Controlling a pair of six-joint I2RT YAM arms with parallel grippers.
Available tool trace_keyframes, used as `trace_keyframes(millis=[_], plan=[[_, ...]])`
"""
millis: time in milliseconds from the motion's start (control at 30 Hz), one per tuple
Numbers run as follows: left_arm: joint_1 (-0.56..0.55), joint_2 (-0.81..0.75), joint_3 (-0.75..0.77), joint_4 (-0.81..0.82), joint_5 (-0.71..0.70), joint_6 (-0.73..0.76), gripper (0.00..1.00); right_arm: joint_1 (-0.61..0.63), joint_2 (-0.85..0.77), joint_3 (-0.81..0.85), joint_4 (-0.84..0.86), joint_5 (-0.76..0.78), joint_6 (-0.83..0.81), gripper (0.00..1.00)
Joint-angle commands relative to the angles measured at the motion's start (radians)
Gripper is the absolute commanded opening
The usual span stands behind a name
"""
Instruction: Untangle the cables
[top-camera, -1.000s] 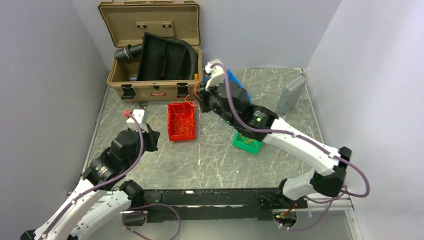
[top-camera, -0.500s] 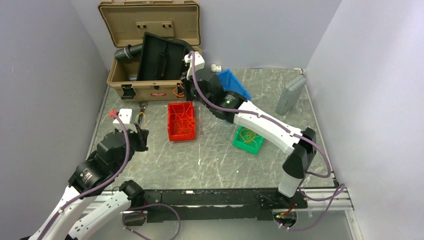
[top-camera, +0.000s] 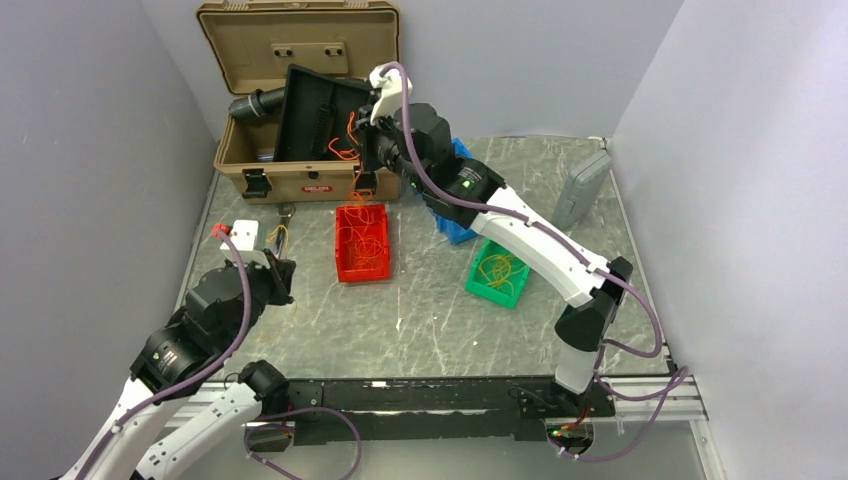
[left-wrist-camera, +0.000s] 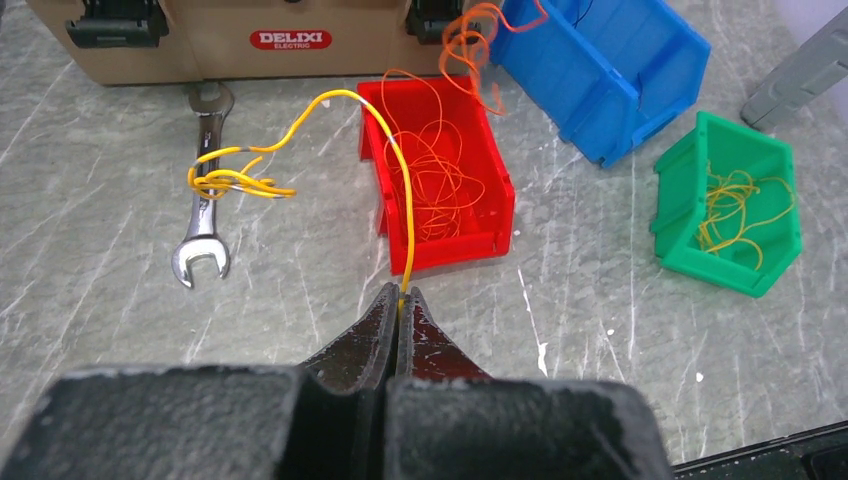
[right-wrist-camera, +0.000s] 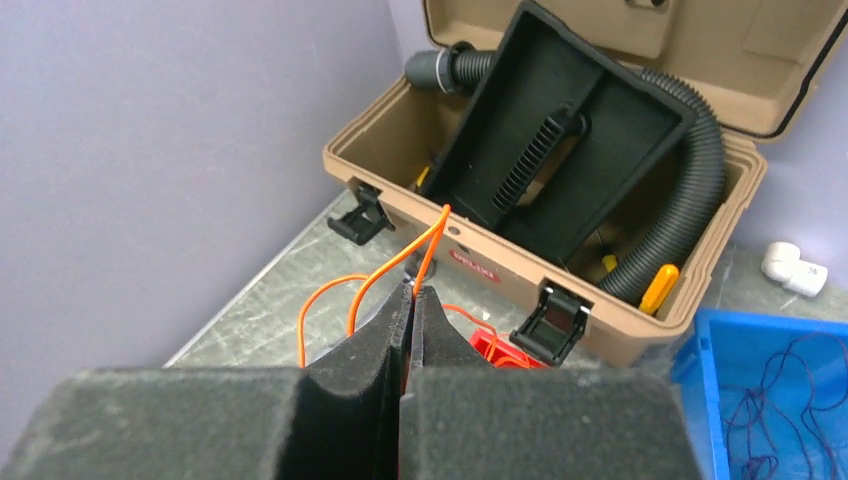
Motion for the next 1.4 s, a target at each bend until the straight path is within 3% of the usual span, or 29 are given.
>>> trace_keyframes(millis=[0,233,633,967,1200,1233,1300,1367], plan=[[0.003,-0.02,0.002,0.049,0.023,0.011,0.0,0.002,0.008,0.044,-0.009,-0.027,-0.018,0.0],[0.002,-0.017,0.003,0.049,0.026,0.012,0.0,0.002,0.045,-0.049,0.021,-0.028,0.019,0.0],[0.003,-0.017,-0.01,0.062,0.037,0.012,0.0,-0.026,0.164,-0.376,0.088,-0.063,0.147,0.0],[0.002,0.006,-0.025,0.082,0.062,0.013,0.0,-0.039,0.47,-0.16,-0.066,-0.099,0.146,0.0],[0.002,0.017,-0.026,0.085,0.085,0.013,0.0,-0.04,0.455,-0.086,-0.059,-0.1,0.116,0.0],[0.002,0.019,-0.025,0.086,0.086,0.013,0.0,-0.04,0.446,-0.073,-0.069,-0.104,0.11,0.08],[0.002,0.024,-0.022,0.087,0.092,0.014,0.0,-0.039,0.429,-0.052,-0.093,-0.109,0.104,0.34],[0.002,0.031,-0.024,0.092,0.1,0.015,0.0,-0.039,0.396,-0.056,-0.107,-0.108,0.103,0.47]])
